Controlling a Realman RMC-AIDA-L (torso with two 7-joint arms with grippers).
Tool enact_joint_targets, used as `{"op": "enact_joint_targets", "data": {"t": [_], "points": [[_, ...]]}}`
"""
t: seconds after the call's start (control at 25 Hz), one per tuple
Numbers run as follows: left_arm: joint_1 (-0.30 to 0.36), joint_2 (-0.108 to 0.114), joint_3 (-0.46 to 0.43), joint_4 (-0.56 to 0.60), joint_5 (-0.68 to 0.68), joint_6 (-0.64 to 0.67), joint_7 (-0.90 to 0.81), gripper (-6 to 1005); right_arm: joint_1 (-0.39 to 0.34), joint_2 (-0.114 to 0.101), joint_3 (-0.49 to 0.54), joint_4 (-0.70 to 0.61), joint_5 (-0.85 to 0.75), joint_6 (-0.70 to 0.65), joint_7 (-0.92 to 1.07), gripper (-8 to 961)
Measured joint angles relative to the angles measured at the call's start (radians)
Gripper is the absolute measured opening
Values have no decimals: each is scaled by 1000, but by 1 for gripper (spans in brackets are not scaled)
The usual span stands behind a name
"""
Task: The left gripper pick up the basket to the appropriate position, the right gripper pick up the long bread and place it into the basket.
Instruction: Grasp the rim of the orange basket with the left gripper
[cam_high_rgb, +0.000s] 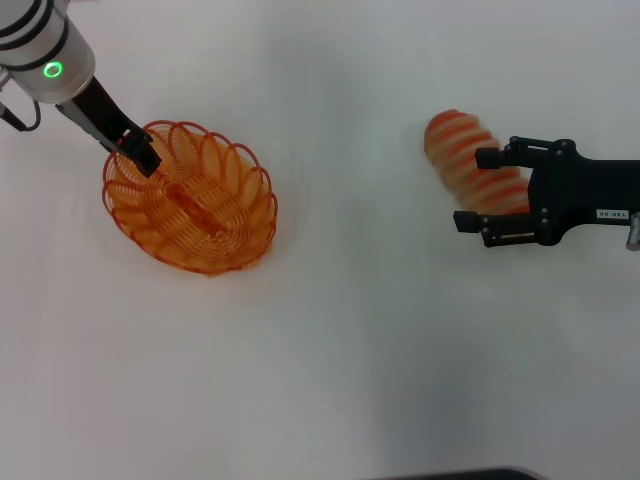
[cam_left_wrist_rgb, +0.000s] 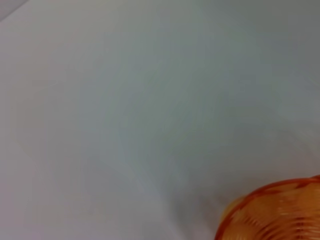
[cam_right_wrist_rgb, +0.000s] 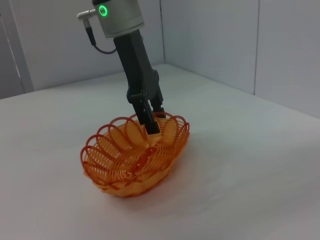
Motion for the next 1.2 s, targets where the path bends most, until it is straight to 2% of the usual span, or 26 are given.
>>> {"op": "enact_joint_targets", "data": {"t": [0.16, 0.28, 0.72, 1.04, 1.2], "points": [[0, 1, 0, 0, 0, -1, 1, 579, -3, 0, 2, 0, 0, 4, 0, 924], [0, 3, -1, 0, 0, -3, 3, 374, -5, 0, 4, 0, 0, 4, 0, 924], [7, 2, -1, 4, 0, -10, 8, 114, -8, 3, 4, 2, 0, 3, 0, 925], [26, -3, -13, 44, -7, 2, 66, 73, -12, 3, 6, 2, 0, -1, 0, 925], [33, -3, -59, 63, -14, 30, 85, 71, -16, 3, 7, 2, 2, -3, 0, 925]]}}
